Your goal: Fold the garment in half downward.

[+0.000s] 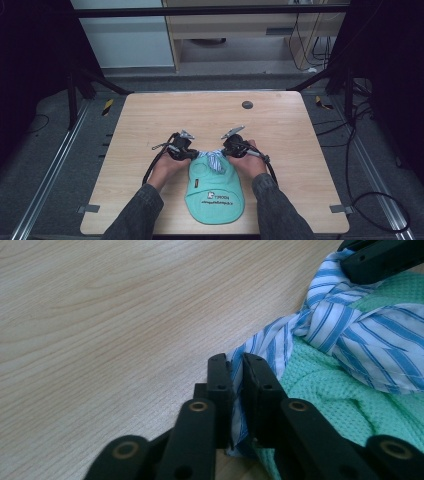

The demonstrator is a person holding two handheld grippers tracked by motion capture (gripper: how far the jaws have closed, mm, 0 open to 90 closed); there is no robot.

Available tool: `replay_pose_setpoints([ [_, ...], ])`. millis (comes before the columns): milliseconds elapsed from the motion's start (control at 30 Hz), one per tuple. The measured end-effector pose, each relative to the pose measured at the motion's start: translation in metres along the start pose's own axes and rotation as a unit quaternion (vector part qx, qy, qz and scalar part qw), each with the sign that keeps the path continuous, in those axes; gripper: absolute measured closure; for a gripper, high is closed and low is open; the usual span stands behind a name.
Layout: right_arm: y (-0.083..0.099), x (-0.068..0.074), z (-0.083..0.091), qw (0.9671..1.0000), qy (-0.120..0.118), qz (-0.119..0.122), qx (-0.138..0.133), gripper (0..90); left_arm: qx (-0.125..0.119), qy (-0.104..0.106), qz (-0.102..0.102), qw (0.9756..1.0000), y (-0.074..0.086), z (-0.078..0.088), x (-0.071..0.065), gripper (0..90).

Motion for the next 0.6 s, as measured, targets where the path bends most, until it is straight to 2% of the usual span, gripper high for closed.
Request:
replay_pose_setpoints([
  [67, 0.000, 0.000, 0.002, 1.0000, -0.003, -0.005, -0.004, 84.6, 0.000, 0.003, -0.002, 1.0000, -0.001, -0.001, -0.001, 85.6],
  [267, -0.005, -0.003, 0.014, 0.9996, -0.010, -0.009, -0.024, 84.6, -0.013, 0.007, -0.026, 0.9996, -0.011, 0.002, -0.002, 87.1],
  [433, -0.010, -0.005, 0.027, 0.9992, -0.010, -0.002, -0.038, 84.6, -0.022, 0.010, -0.050, 0.9984, -0.026, 0.009, -0.007, 87.4],
  [600, -0.018, -0.007, 0.038, 0.9984, -0.011, 0.007, -0.055, 84.6, -0.030, 0.014, -0.065, 0.9974, -0.040, 0.017, -0.010, 87.5],
])
Point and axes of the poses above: each handheld gripper's, and its own axes: z roughly backward along the jaws, y roughly out of its underside, x roughly to its left, the point moved 9 cm from there along -z, roughly forward along the jaws, and after that the axes turned 14 degrees about -x, right-handed, at the moved point
